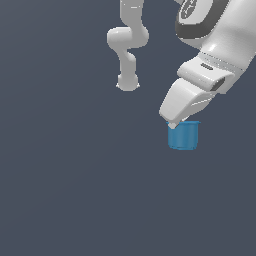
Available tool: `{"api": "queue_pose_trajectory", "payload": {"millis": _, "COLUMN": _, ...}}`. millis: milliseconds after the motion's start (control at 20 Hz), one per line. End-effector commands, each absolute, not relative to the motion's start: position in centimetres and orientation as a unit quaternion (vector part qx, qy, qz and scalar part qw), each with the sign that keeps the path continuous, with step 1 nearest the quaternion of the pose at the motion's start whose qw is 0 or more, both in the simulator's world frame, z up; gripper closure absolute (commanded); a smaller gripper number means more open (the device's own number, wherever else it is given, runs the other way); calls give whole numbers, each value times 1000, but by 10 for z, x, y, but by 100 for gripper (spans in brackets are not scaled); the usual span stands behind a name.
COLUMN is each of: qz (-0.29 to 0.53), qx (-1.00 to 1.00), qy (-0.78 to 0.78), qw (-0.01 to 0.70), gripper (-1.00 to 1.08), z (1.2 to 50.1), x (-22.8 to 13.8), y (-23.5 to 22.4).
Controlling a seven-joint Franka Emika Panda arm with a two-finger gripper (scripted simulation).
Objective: Pick up the object and move it to a goal position.
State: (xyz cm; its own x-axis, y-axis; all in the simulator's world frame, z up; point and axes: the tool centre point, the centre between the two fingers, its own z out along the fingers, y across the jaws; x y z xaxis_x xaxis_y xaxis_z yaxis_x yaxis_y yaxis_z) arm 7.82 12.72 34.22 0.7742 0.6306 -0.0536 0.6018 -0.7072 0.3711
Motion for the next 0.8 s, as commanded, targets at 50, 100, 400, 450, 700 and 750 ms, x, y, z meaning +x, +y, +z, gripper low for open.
{"api": "queue_pose_trajectory", "payload": {"millis": 50, "qz": 97, "qx": 917, "qy": 337, "qw": 193, "gripper": 108, "z": 384, "x": 74, "y": 140}}
{"api": "queue_pose_trajectory", "payload": {"millis": 100, "qz": 112, "qx": 914, "qy": 337, "qw": 195, "gripper": 108, "z": 395, "x": 72, "y": 143}}
{"api": "queue_pose_trajectory", "payload": {"millis": 400, "qz": 188, "qx": 899, "qy": 339, "qw": 202, "gripper": 108, "z": 448, "x": 56, "y": 158}}
{"api": "queue_pose_trajectory", "payload": {"millis": 450, "qz": 198, "qx": 897, "qy": 339, "qw": 203, "gripper": 108, "z": 454, "x": 54, "y": 160}}
{"api": "queue_pose_trajectory", "payload": {"millis": 700, "qz": 236, "qx": 887, "qy": 339, "qw": 207, "gripper": 108, "z": 480, "x": 42, "y": 166}}
{"api": "queue_pose_trajectory", "payload": {"millis": 750, "qz": 242, "qx": 885, "qy": 339, "qw": 207, "gripper": 108, "z": 484, "x": 40, "y": 167}}
